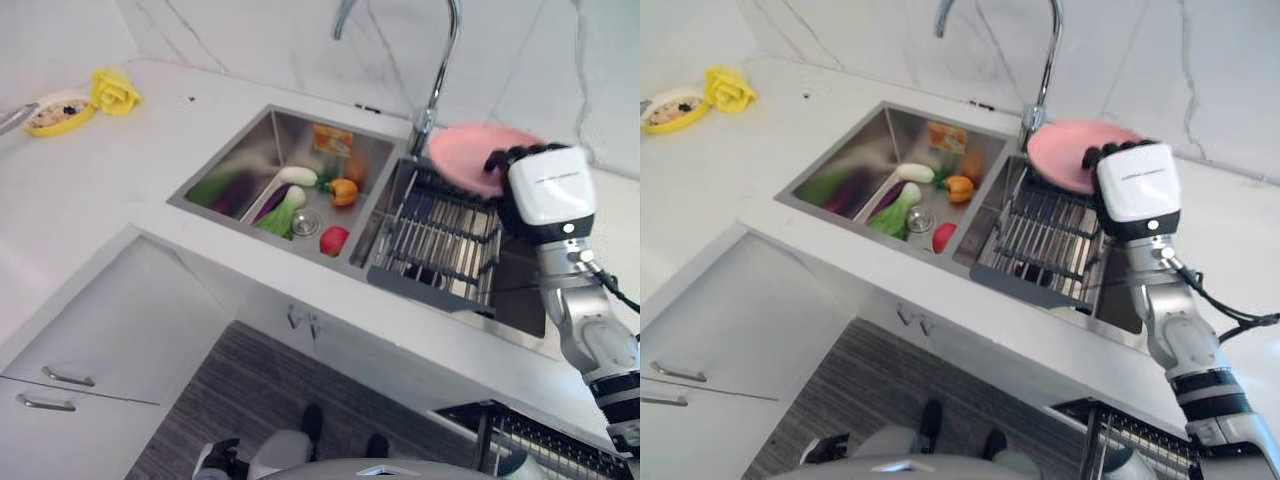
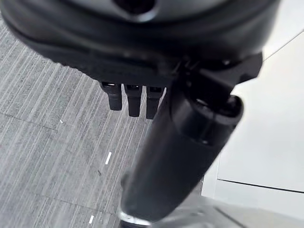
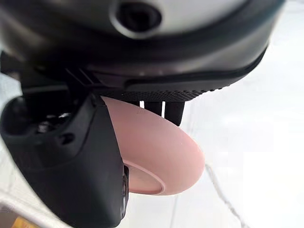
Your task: Place the dishes in the dishwasher.
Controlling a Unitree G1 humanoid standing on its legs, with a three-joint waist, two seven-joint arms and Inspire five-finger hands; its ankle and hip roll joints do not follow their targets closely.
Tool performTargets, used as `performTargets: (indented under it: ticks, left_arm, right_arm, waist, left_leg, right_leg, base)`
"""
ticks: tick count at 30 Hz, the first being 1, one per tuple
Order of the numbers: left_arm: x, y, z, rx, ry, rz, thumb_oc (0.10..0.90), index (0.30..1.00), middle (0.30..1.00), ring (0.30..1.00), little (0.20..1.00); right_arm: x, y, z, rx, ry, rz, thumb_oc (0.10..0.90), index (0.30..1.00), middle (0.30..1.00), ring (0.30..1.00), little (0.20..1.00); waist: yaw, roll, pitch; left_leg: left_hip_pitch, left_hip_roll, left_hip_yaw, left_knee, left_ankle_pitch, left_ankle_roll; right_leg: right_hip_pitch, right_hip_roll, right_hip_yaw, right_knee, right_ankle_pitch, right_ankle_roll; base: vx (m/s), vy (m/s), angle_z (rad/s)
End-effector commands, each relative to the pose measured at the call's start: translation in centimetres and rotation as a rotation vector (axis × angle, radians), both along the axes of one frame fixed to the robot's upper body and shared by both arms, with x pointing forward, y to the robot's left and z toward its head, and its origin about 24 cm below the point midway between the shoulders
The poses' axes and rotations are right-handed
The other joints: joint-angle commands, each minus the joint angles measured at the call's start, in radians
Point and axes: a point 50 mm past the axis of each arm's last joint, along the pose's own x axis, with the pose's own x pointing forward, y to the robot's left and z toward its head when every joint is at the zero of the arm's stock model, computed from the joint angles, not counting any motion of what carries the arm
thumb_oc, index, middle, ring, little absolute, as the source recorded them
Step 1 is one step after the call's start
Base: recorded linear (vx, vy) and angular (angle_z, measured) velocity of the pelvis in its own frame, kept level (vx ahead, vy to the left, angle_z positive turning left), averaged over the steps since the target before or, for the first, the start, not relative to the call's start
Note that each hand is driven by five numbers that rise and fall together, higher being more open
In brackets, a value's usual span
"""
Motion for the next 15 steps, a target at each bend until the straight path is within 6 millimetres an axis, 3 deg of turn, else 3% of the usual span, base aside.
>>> performTargets:
  ticks: [1, 2, 3, 5, 7, 8, 9, 10, 11, 12, 14, 15]
  left_arm:
    - [2.8, -2.7, 0.2, 0.001, -0.117, -0.073, 0.800, 0.900, 0.900, 0.900, 0.900]
    - [2.9, -2.9, 0.3, 0.026, -0.112, -0.148, 0.800, 0.900, 0.900, 0.900, 0.900]
    - [2.9, -2.9, 0.3, 0.027, -0.113, -0.150, 0.800, 0.900, 0.900, 0.900, 0.900]
    - [3.5, -2.0, 0.6, 0.049, -0.117, -0.248, 0.800, 0.900, 0.900, 0.900, 0.900]
    - [4.4, -1.3, 1.0, 0.077, -0.136, -0.324, 0.800, 0.900, 0.900, 0.900, 0.900]
    - [4.5, -0.2, 1.2, 0.096, -0.137, -0.304, 0.800, 0.900, 0.900, 0.900, 0.900]
    - [4.5, -0.2, 1.2, 0.096, -0.137, -0.304, 0.800, 0.900, 0.900, 0.900, 0.900]
    - [4.6, 0.5, 1.4, 0.115, -0.135, -0.281, 0.800, 0.900, 0.900, 0.900, 0.900]
    - [4.8, 1.2, 1.5, 0.137, -0.134, -0.247, 0.800, 0.900, 0.900, 0.900, 0.900]
    - [4.8, 1.6, 1.6, 0.145, -0.130, -0.193, 0.800, 0.900, 0.900, 0.900, 0.900]
    - [4.3, 2.0, 1.5, 0.135, -0.117, -0.119, 0.800, 0.900, 0.900, 0.900, 0.900]
    - [3.9, 1.4, 1.2, 0.111, -0.088, -0.135, 0.800, 0.900, 0.900, 0.900, 0.900]
  right_arm:
    - [-1.6, 0.2, 6.8, -0.039, -0.327, 0.068, 0.400, 0.300, 0.300, 0.300, 0.300]
    - [-2.0, -0.1, 7.0, -0.053, -0.342, 0.056, 0.400, 0.300, 0.300, 0.300, 0.300]
    - [-2.0, -0.1, 7.0, -0.054, -0.342, 0.054, 0.400, 0.300, 0.300, 0.300, 0.300]
    - [-2.1, 0.3, 7.9, -0.071, -0.380, 0.075, 0.400, 0.300, 0.300, 0.300, 0.300]
    - [-2.2, 1.0, 8.6, -0.065, -0.420, 0.104, 0.400, 0.300, 0.300, 0.300, 0.300]
    - [-2.1, 1.6, 9.0, -0.068, -0.441, 0.128, 0.400, 0.300, 0.300, 0.300, 0.300]
    - [-2.1, 1.6, 9.0, -0.068, -0.441, 0.128, 0.400, 0.300, 0.300, 0.300, 0.300]
    - [-2.0, 1.9, 9.1, -0.075, -0.451, 0.132, 0.400, 0.300, 0.300, 0.300, 0.300]
    - [-2.1, 2.0, 9.4, -0.090, -0.467, 0.134, 0.400, 0.300, 0.300, 0.300, 0.300]
    - [-2.3, 2.0, 9.5, -0.098, -0.478, 0.129, 0.400, 0.300, 0.300, 0.300, 0.300]
    - [-2.7, 1.6, 9.1, -0.112, -0.446, 0.109, 0.400, 0.300, 0.300, 0.300, 0.300]
    - [-3.6, 0.6, 8.5, -0.115, -0.424, 0.057, 0.400, 0.300, 0.300, 0.300, 0.300]
  waist:
    - [-0.025, 0.001, -0.032]
    - [-0.048, -0.002, -0.030]
    - [-0.043, -0.004, -0.032]
    - [-0.070, -0.014, -0.012]
    - [-0.078, -0.025, 0.001]
    - [-0.082, -0.033, 0.023]
    - [-0.082, -0.033, 0.023]
    - [-0.073, -0.028, 0.030]
    - [-0.055, -0.023, 0.039]
    - [-0.050, -0.020, 0.040]
    - [-0.073, -0.018, 0.030]
    - [-0.087, -0.018, 0.009]
  left_leg:
    - [0.110, 0.046, -0.056, -0.064, -0.103, 0.040]
    - [0.133, 0.056, -0.026, -0.091, -0.122, 0.058]
    - [0.132, 0.054, -0.023, -0.097, -0.114, 0.059]
    - [0.134, 0.038, 0.011, -0.110, -0.130, 0.090]
    - [0.129, 0.038, 0.100, -0.147, -0.125, 0.111]
    - [0.130, 0.049, 0.161, -0.168, -0.114, 0.121]
    - [0.130, 0.049, 0.161, -0.168, -0.114, 0.121]
    - [0.139, 0.066, 0.196, -0.190, -0.119, 0.123]
    - [0.137, 0.079, 0.247, -0.218, -0.096, 0.111]
    - [0.130, 0.080, 0.271, -0.235, -0.075, 0.108]
    - [0.121, 0.073, 0.275, -0.234, -0.060, 0.119]
    - [0.109, 0.069, 0.281, -0.233, -0.052, 0.125]
  right_leg:
    - [-0.063, -0.036, 0.121, 0.050, 0.008, 0.090]
    - [-0.079, -0.040, 0.141, 0.057, 0.013, 0.102]
    - [-0.085, -0.043, 0.145, 0.057, 0.016, 0.103]
    - [-0.167, -0.051, 0.222, 0.095, 0.053, 0.138]
    - [-0.231, -0.040, 0.283, 0.122, 0.057, 0.164]
    - [-0.286, -0.034, 0.256, 0.159, 0.073, 0.176]
    - [-0.286, -0.034, 0.256, 0.159, 0.073, 0.176]
    - [-0.304, -0.040, 0.186, 0.185, 0.055, 0.179]
    - [-0.315, -0.060, 0.066, 0.227, 0.036, 0.176]
    - [-0.289, -0.077, -0.004, 0.267, 0.007, 0.165]
    - [-0.257, -0.052, 0.035, 0.363, -0.046, 0.152]
    - [-0.234, -0.021, 0.109, 0.407, -0.089, 0.137]
  base:
    - [-0.05, 0.282, -1.55]
    - [-0.04, 0.212, -1.48]
    - [-0.06, 0.215, -0.87]
    - [-0.16, 0.252, -1.19]
    - [-0.27, 0.274, -1.56]
    - [-0.26, 0.176, -1.45]
    - [-0.22, 0.153, -2.12]
    - [-0.17, 0.129, -1.79]
    - [-0.28, 0.174, -2.46]
    - [-0.30, 0.149, -1.66]
    - [-0.15, 0.133, -0.92]
    - [-0.10, 0.093, -0.14]
